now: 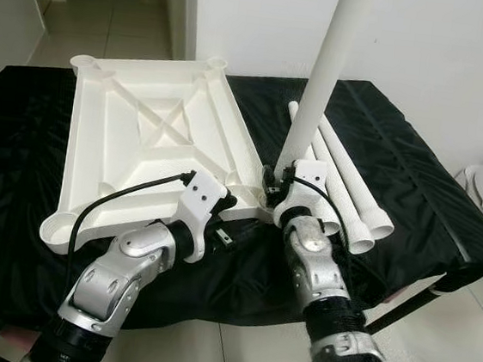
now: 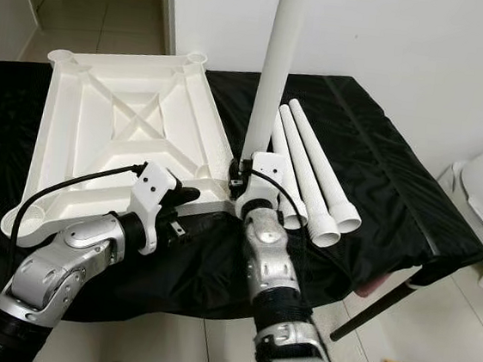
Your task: Building children table
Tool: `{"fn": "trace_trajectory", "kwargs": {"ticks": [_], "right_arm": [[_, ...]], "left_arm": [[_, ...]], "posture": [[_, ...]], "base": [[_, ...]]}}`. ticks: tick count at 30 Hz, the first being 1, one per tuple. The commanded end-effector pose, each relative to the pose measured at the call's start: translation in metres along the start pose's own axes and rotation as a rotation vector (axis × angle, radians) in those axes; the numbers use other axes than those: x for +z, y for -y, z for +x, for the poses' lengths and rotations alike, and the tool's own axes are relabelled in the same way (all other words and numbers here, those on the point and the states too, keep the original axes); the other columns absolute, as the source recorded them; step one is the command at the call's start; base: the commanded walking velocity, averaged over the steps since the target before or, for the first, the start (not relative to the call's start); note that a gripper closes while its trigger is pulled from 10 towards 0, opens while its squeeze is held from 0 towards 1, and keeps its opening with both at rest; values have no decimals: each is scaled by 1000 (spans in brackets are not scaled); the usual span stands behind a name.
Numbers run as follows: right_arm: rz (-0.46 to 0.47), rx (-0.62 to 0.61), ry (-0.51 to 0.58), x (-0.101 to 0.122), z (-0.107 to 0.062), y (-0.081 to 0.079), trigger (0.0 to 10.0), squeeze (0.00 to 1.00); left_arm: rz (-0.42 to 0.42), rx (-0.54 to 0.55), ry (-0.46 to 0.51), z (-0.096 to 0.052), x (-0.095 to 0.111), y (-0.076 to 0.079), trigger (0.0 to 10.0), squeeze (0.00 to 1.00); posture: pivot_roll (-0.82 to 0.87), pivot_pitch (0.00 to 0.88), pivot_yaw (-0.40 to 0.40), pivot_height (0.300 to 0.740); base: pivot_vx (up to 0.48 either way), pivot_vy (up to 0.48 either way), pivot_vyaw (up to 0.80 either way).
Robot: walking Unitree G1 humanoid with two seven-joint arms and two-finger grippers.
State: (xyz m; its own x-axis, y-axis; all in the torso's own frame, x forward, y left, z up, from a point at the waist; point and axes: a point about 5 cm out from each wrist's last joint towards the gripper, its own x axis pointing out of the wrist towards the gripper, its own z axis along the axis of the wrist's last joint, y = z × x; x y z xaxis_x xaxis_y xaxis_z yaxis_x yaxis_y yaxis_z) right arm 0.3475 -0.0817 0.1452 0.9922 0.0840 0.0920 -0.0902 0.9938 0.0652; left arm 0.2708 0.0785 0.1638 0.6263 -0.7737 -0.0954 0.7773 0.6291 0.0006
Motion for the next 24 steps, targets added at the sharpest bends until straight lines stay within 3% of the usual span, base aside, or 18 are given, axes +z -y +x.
{"fn": "trace_trajectory", "kwargs": {"ticks": [1, 5, 6, 8, 9, 14, 15, 19, 21, 24], "right_arm": [[19, -39, -60, -11, -4, 5, 0, 0], [29, -44, -62, -11, -4, 8, 0, 0], [20, -55, -63, -10, -5, 10, 4392, 0], [20, -55, -63, -10, -5, 10, 4392, 0], [23, -56, -55, -8, -4, 11, 10000, 0], [20, -45, -35, -5, -4, 12, 10000, 0], [17, -24, -17, -2, -3, 13, 10000, 1000], [49, 97, 76, 11, -4, 18, 10000, 1000], [49, 97, 76, 11, -4, 18, 10000, 1000], [75, 198, 115, 20, -5, 23, 10000, 1000]], "left_arm": [[15, -28, 3, 2, 1, 3, 10000, 0], [18, -28, 5, 2, 2, 2, 10000, 0], [18, -26, 6, 2, 2, 2, 10000, 0], [18, -26, 6, 2, 2, 2, 10000, 0], [18, -26, 7, 2, 2, 2, 10000, 0], [17, -25, 8, 2, 2, 2, 10000, 0], [18, -23, 8, 2, 3, 2, 10000, 0], [22, -17, 10, 1, 3, 1, 10000, 0], [22, -17, 10, 1, 3, 1, 10000, 0], [20, -12, 9, 1, 3, 0, 10000, 0]], "posture": [[-53, 0, -20, 740], [-53, 0, -21, 740], [-52, 0, -21, 740], [-52, 0, -21, 740], [-50, 0, -22, 740], [-50, 0, -23, 740], [-48, 0, -24, 740], [-45, 0, -27, 740], [-45, 0, -27, 740], [-42, 0, -30, 740]], "base": [[0, 0, 0], [0, 0, 0], [0, 0, 0], [0, 0, 0], [0, 0, 0], [0, 0, 0], [0, 0, 0], [0, 0, 0], [0, 0, 0], [0, 0, 0]]}}
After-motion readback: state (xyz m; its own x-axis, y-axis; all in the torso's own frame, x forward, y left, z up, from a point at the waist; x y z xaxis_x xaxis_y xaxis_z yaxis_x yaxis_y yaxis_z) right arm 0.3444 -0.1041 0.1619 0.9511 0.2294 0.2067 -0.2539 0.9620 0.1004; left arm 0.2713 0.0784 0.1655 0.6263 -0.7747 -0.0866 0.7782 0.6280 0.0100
